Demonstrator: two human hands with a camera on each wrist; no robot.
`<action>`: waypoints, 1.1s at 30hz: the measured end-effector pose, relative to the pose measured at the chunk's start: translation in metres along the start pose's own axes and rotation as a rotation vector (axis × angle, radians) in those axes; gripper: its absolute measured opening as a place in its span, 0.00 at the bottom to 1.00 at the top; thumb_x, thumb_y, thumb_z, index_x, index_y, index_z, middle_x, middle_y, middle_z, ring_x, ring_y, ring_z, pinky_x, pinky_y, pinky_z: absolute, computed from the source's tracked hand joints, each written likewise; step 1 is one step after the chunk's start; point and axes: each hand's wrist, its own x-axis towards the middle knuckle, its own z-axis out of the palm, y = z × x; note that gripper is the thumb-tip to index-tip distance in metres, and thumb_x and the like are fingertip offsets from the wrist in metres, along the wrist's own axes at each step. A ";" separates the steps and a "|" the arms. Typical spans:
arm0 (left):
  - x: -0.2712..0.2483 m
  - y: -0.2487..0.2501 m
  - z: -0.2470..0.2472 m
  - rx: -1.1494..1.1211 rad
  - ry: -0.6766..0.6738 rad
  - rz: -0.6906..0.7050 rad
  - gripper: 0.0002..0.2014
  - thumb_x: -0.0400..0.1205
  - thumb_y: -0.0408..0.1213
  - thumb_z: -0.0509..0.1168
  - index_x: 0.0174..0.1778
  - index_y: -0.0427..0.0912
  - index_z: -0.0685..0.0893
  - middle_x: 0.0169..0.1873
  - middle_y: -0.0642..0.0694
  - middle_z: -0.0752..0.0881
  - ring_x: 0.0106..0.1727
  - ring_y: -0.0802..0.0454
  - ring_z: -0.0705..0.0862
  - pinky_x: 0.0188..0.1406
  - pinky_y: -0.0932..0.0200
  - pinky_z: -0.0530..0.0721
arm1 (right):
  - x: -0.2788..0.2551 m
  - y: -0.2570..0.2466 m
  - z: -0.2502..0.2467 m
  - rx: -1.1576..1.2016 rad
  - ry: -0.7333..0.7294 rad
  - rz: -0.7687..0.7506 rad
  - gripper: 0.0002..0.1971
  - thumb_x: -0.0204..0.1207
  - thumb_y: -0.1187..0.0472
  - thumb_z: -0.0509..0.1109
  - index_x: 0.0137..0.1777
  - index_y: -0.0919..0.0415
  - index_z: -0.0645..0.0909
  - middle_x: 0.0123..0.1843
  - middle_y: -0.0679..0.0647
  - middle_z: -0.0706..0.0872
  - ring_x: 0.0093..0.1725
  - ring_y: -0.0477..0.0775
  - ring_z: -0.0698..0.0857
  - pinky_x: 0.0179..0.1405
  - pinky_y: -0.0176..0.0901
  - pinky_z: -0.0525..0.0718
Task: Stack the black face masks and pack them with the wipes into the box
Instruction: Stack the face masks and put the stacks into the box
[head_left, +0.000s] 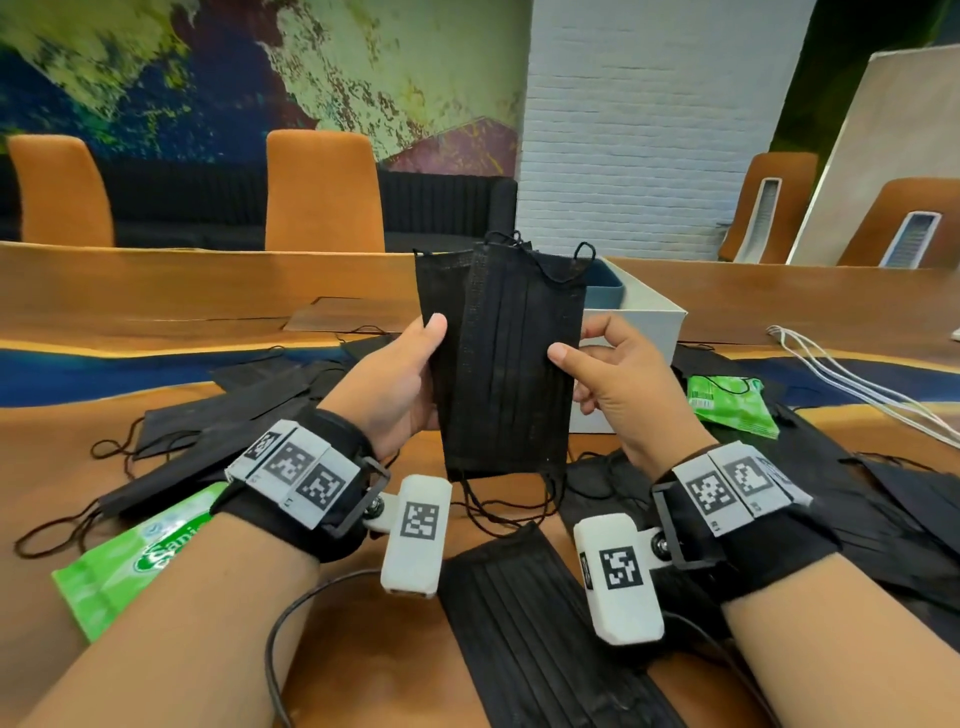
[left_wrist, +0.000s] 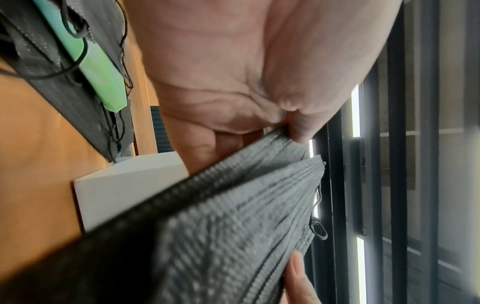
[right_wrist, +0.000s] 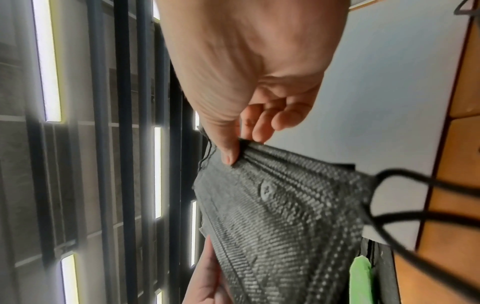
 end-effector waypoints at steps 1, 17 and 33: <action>0.000 -0.001 0.001 0.012 0.002 -0.004 0.18 0.89 0.52 0.44 0.64 0.57 0.78 0.59 0.50 0.88 0.63 0.47 0.85 0.60 0.37 0.83 | 0.000 0.001 0.000 0.017 0.003 0.009 0.06 0.77 0.63 0.71 0.45 0.55 0.76 0.30 0.48 0.85 0.23 0.42 0.75 0.24 0.35 0.73; -0.007 -0.004 0.002 0.189 -0.113 0.110 0.36 0.63 0.71 0.65 0.63 0.56 0.79 0.60 0.49 0.87 0.62 0.50 0.85 0.58 0.49 0.86 | -0.001 0.008 0.006 -0.078 -0.072 -0.112 0.15 0.74 0.67 0.73 0.40 0.54 0.68 0.30 0.50 0.73 0.27 0.48 0.75 0.27 0.39 0.78; 0.002 -0.020 0.005 0.325 -0.117 -0.140 0.10 0.81 0.32 0.65 0.55 0.49 0.82 0.55 0.45 0.88 0.59 0.49 0.86 0.61 0.53 0.82 | -0.002 0.015 -0.001 -0.431 -0.344 0.162 0.23 0.70 0.48 0.77 0.64 0.53 0.80 0.58 0.52 0.88 0.59 0.52 0.86 0.64 0.57 0.82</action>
